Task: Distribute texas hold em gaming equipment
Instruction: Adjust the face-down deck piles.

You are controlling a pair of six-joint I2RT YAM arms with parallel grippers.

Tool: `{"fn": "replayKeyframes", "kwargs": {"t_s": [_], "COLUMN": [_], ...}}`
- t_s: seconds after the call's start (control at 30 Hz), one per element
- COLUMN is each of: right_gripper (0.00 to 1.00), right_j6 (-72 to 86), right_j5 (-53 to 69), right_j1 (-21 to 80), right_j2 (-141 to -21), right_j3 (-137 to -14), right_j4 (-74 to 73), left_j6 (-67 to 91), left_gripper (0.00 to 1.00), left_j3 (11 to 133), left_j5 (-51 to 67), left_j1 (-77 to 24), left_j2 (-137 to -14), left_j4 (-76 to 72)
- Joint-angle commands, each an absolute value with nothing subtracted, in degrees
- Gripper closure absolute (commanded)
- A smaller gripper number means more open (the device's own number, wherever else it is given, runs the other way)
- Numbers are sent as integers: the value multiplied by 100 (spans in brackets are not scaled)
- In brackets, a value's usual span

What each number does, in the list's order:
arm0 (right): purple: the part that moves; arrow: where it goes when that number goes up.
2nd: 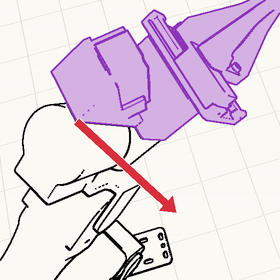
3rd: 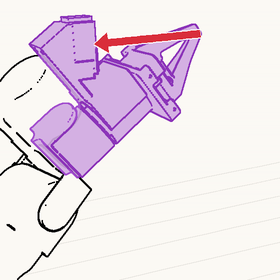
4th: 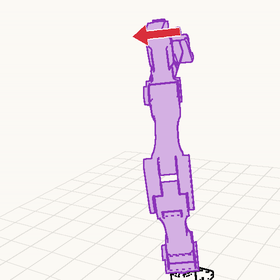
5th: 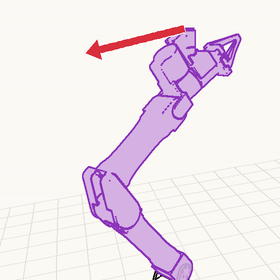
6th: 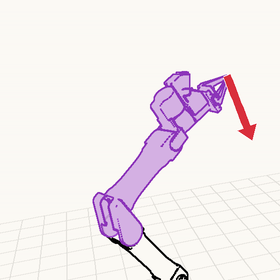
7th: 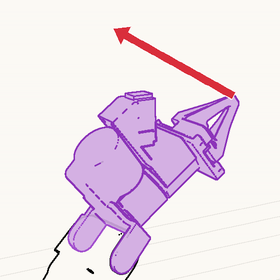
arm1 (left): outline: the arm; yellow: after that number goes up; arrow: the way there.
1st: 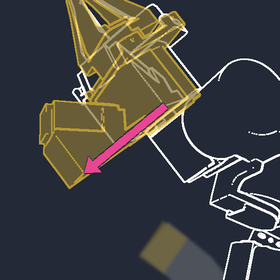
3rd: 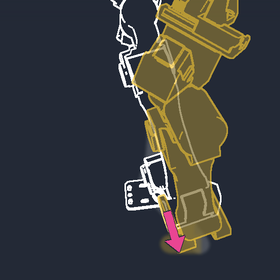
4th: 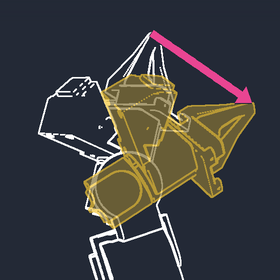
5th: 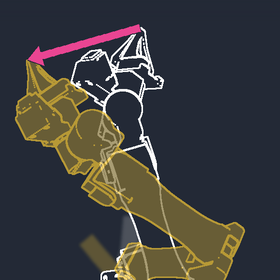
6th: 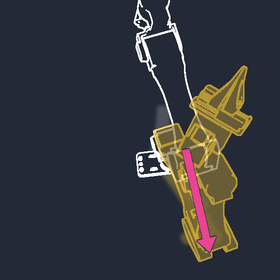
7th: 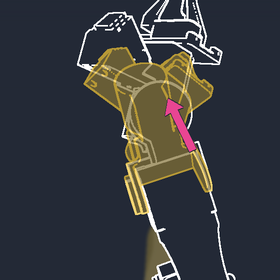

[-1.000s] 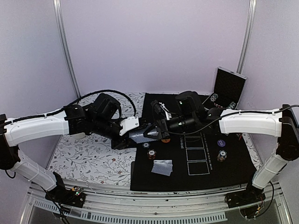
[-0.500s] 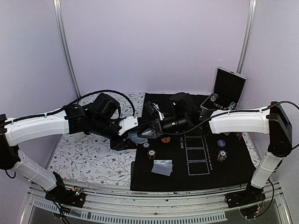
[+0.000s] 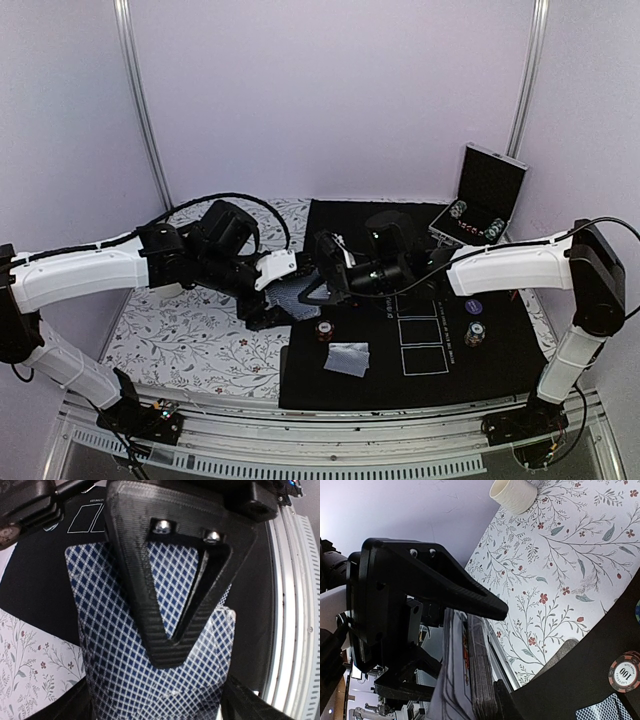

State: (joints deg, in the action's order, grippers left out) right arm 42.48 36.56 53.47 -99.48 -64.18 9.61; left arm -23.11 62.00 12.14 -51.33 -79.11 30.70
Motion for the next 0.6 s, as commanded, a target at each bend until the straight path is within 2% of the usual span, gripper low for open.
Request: {"fn": "replayKeyframes", "kwargs": {"t_s": [0.0, 0.57], "right_gripper": [98, 98], "right_j6": [4311, 4432], "right_j5": [3759, 3656], "right_j1": [5478, 5643], "right_j2": [-9708, -9643], "right_j3": [-6376, -6312], "right_j4": [1109, 1399], "left_j6": [-2382, -2486], "left_gripper": [16, 14], "left_j3": [6287, 6201], "left_j5": [1434, 1697], "left_j1": [-5146, -5167], "left_j2": [-7898, -7970], "left_j4": [2865, 2891]}}
